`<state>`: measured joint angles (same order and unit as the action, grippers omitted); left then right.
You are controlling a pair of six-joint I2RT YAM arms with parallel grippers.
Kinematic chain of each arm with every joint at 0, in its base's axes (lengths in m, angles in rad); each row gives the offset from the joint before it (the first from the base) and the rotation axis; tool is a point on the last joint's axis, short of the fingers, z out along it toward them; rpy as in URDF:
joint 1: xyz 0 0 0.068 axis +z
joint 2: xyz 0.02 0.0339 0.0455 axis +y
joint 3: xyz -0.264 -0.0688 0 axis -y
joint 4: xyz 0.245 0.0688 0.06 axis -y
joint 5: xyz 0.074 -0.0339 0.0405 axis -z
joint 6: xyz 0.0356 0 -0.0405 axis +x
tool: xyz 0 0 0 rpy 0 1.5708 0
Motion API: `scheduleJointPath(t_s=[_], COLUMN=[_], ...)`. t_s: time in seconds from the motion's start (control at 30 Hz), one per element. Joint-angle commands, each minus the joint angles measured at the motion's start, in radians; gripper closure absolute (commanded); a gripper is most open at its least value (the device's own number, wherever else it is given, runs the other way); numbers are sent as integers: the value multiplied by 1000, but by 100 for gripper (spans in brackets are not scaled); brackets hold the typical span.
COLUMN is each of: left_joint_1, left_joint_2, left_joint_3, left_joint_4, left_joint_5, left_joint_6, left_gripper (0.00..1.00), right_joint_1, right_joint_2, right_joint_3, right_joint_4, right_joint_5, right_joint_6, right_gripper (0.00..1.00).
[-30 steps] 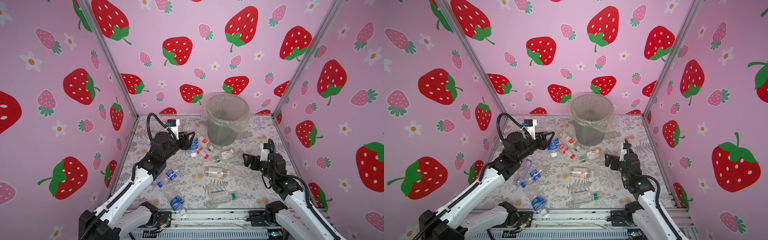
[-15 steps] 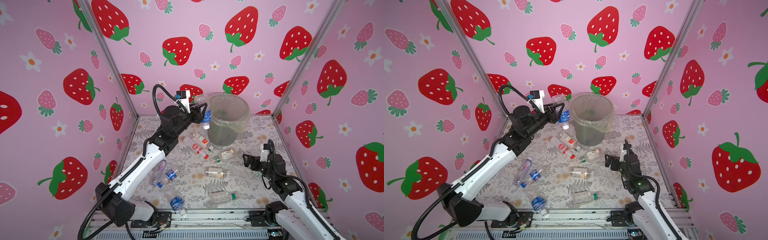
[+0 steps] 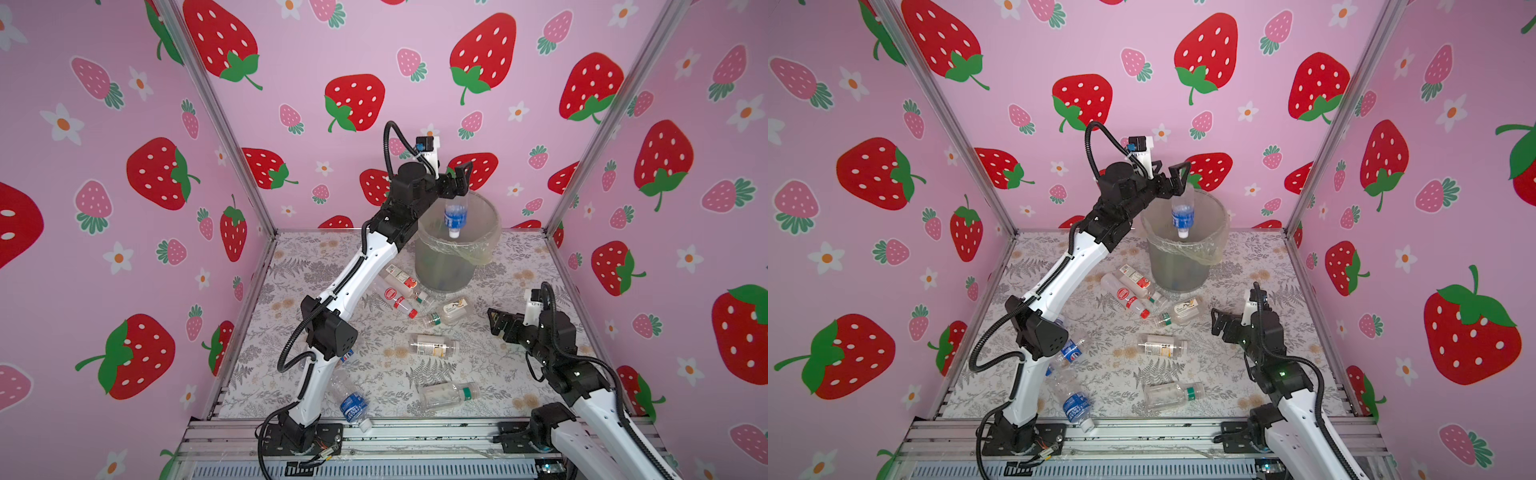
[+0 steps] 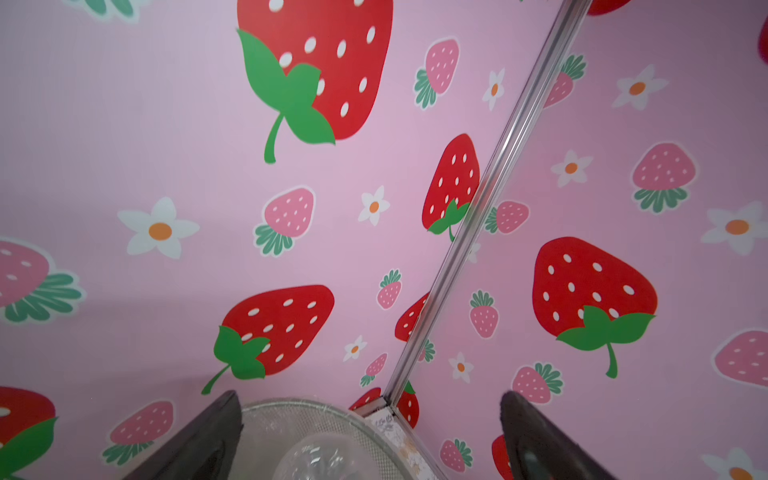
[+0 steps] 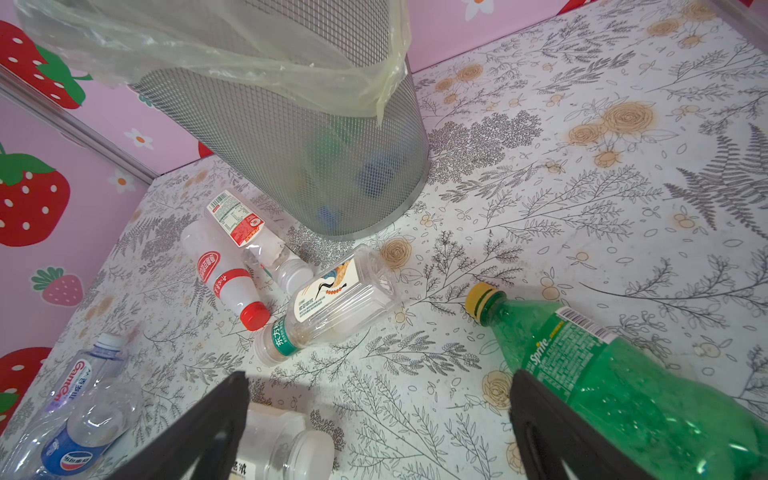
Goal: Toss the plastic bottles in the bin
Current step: 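Carry the clear bottle with the left gripper over the bin, then open the left gripper to drop the clear bottle into the bin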
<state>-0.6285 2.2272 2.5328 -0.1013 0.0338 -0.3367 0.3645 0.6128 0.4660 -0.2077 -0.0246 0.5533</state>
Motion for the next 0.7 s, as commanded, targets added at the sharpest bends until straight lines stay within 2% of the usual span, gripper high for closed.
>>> scheduleJointPath(t_s=[0.0, 0.1, 0.2, 0.33, 0.5, 0.67], left_joint_1=[-3, -4, -4, -2, 10, 39], left_joint_2=[-103, -269, -411, -547, -711, -805], left_joint_3=[-56, -307, -483, -623, -845, -983], left_joint_4=[-35, 77, 103, 43, 53, 41], left_joint_5=[-12, -37, -85, -119, -148, -168], left_joint_6=[2, 14, 27, 68, 91, 91], left_gripper=[1, 1, 1, 1, 1, 1], right_joint_1=[-2, -2, -2, -2, -2, -2], right_joint_2=[-25, -30, -27, -11, 10, 18], right_joint_3=[-1, -2, -6, -12, -20, -21], right_joint_4=[-37, -45, -43, -32, -11, 3], right_joint_5=[7, 10, 9, 6, -3, -4], right_joint_6=[7, 1, 1, 10, 20, 29], right_gripper=[1, 1, 1, 1, 1, 1])
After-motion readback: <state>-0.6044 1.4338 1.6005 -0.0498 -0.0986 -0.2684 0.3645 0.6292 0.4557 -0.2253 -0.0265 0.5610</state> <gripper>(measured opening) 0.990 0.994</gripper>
